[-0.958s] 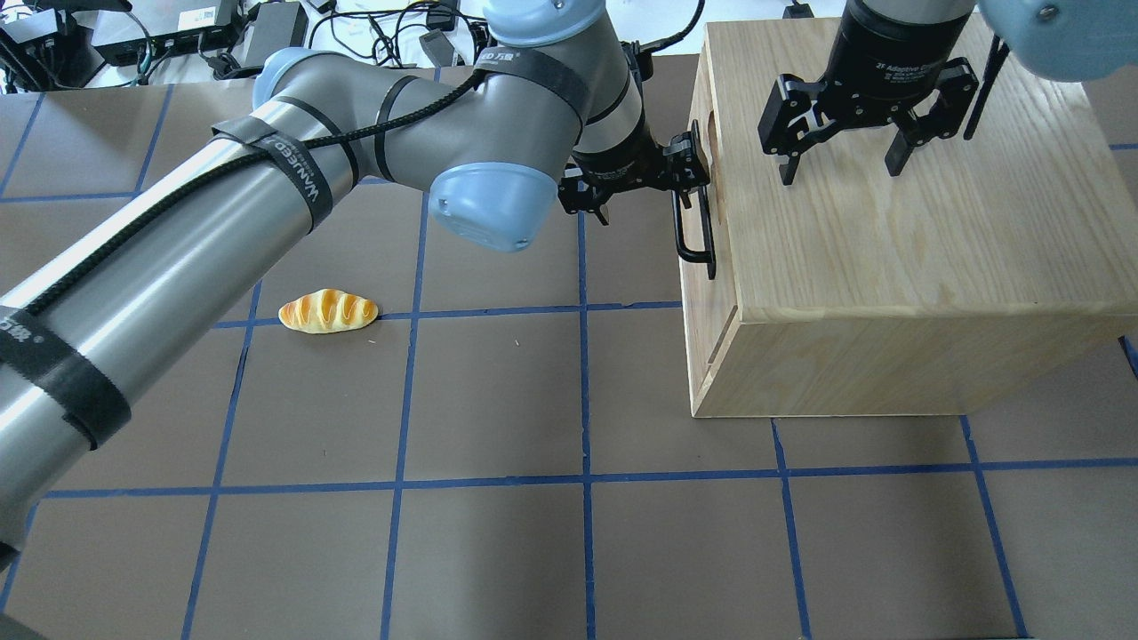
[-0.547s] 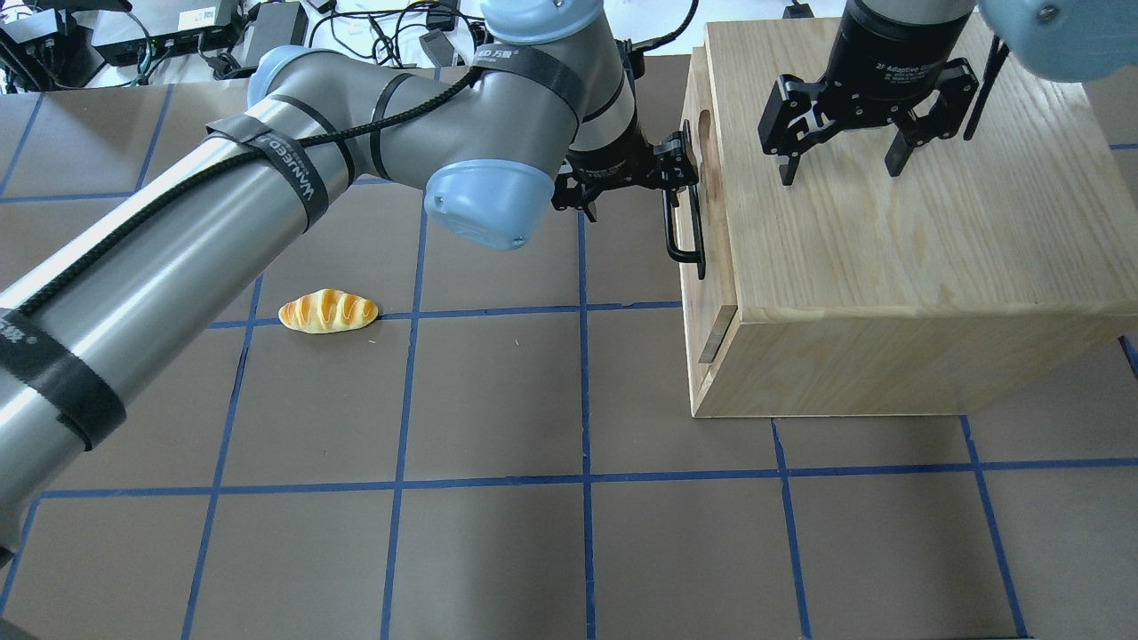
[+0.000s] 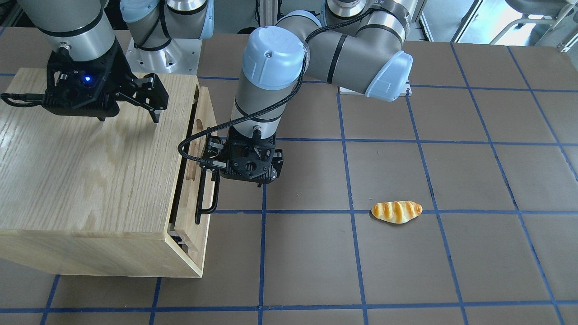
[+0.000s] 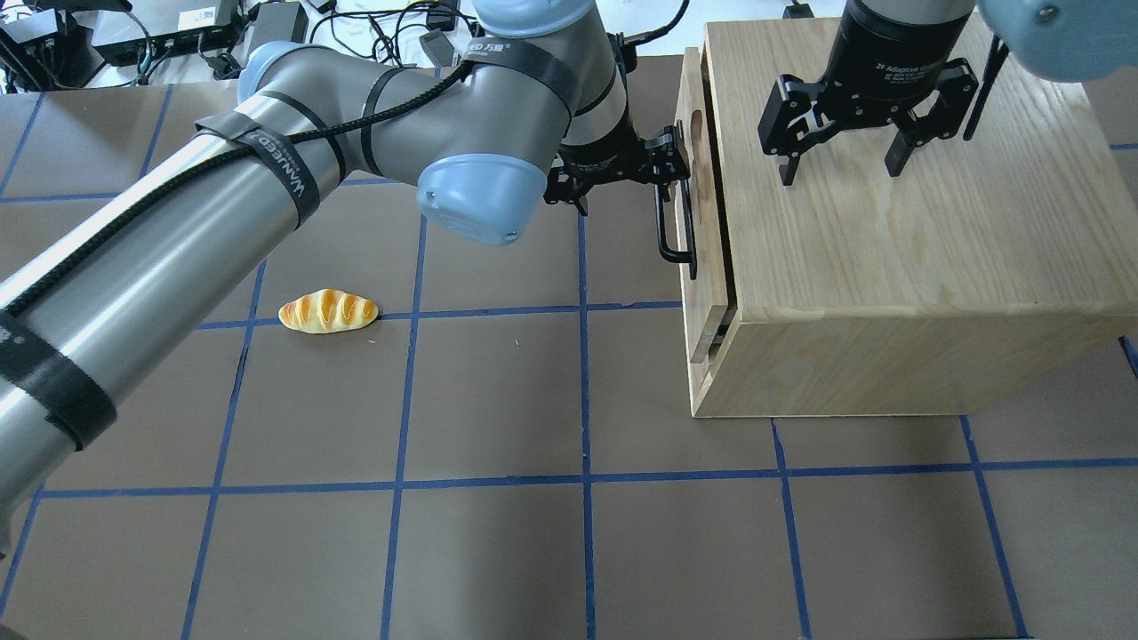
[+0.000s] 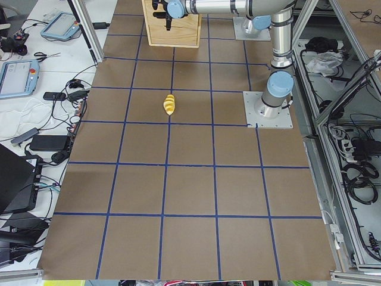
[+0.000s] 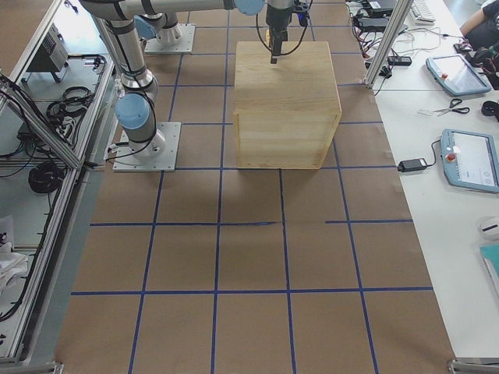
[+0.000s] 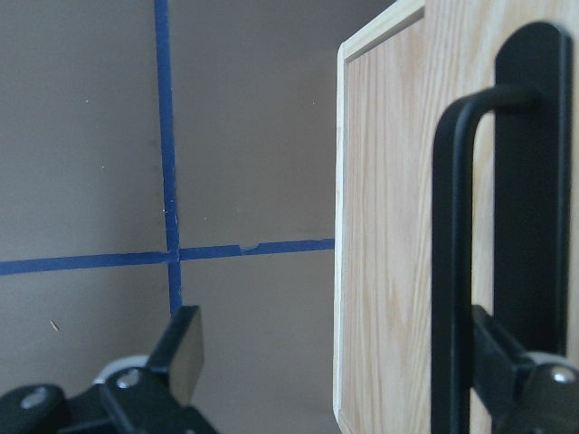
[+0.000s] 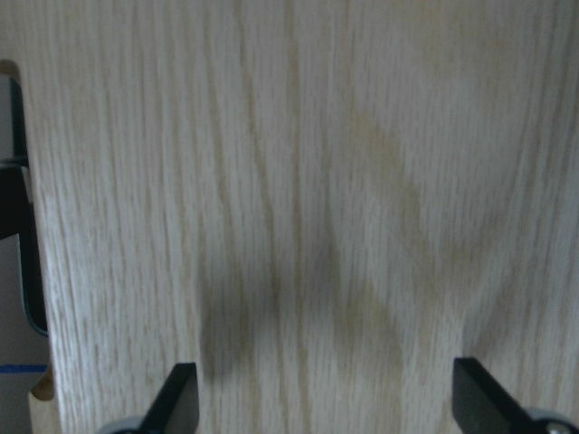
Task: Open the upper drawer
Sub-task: 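Pull the handle with the left gripper, sliding the drawer out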
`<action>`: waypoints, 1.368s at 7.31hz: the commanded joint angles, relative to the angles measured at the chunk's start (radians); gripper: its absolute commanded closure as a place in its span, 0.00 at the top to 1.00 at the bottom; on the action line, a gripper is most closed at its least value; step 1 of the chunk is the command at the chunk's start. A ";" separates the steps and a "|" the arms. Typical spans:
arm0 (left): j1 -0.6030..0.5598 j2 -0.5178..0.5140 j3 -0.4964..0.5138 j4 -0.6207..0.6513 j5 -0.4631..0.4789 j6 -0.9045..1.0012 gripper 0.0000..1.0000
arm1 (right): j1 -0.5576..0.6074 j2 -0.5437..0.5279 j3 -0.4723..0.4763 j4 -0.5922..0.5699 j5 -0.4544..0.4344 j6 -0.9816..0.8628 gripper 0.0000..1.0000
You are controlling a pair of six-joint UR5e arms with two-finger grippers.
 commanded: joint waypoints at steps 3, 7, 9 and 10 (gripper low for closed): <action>0.039 0.019 0.000 -0.038 0.007 0.054 1.00 | 0.000 0.000 -0.001 0.000 0.000 -0.001 1.00; 0.054 0.016 -0.003 -0.042 0.007 0.075 1.00 | 0.000 0.000 -0.001 0.000 0.000 0.000 1.00; 0.076 0.018 -0.003 -0.050 0.007 0.094 1.00 | 0.000 0.000 0.001 0.000 0.000 0.000 1.00; 0.077 0.016 -0.001 -0.065 0.008 0.095 1.00 | 0.000 0.000 -0.001 0.000 0.000 0.000 1.00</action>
